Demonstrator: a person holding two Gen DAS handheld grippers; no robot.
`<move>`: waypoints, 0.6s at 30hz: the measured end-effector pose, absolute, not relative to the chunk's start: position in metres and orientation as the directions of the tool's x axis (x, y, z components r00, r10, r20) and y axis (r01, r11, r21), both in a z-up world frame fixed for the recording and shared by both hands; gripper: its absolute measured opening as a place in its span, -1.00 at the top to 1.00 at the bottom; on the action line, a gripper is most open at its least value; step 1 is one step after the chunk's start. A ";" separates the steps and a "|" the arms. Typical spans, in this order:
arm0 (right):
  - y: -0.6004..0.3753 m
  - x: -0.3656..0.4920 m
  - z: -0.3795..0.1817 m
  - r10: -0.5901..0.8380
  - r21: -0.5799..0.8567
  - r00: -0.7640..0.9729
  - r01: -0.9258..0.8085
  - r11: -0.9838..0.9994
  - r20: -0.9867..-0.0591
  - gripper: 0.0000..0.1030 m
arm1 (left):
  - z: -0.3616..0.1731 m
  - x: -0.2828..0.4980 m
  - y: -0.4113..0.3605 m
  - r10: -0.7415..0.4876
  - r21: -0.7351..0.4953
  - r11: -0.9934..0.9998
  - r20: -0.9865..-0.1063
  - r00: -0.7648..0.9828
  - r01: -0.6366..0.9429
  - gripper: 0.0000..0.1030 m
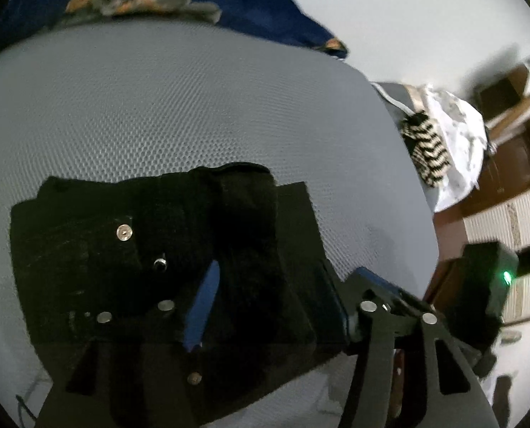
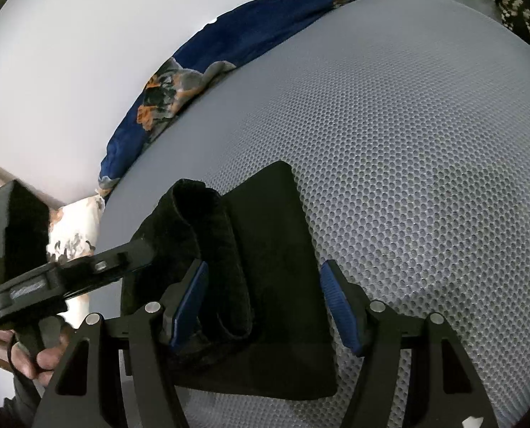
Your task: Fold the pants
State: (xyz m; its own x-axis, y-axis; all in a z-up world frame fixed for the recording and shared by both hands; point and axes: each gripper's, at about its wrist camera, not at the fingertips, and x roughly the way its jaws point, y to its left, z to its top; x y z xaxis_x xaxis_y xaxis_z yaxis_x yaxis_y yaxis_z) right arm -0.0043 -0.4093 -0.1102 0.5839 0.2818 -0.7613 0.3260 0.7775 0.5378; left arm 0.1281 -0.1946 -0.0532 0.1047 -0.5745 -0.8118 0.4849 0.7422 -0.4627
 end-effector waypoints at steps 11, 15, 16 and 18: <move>-0.371 0.037 -0.122 0.501 0.570 0.406 0.061 0.820 -0.764 -0.25 | -0.041 0.120 -0.097 -0.443 -0.309 0.872 -0.829 0.342 0.380 -0.23; -0.373 0.054 -0.127 0.508 0.566 0.392 0.038 0.824 -0.767 -0.25 | -0.056 0.119 -0.062 -0.386 -0.288 0.911 -0.844 0.371 0.294 -0.23; -0.374 0.058 -0.128 0.517 0.573 0.390 0.036 0.819 -0.762 -0.25 | -0.060 0.119 -0.056 -0.383 -0.294 0.915 -0.848 0.366 0.275 -0.23; -0.377 0.069 -0.133 0.543 0.597 0.377 0.036 0.801 -0.750 -0.24 | -0.068 0.119 -0.046 -0.379 -0.311 0.920 -0.857 0.349 0.237 -0.22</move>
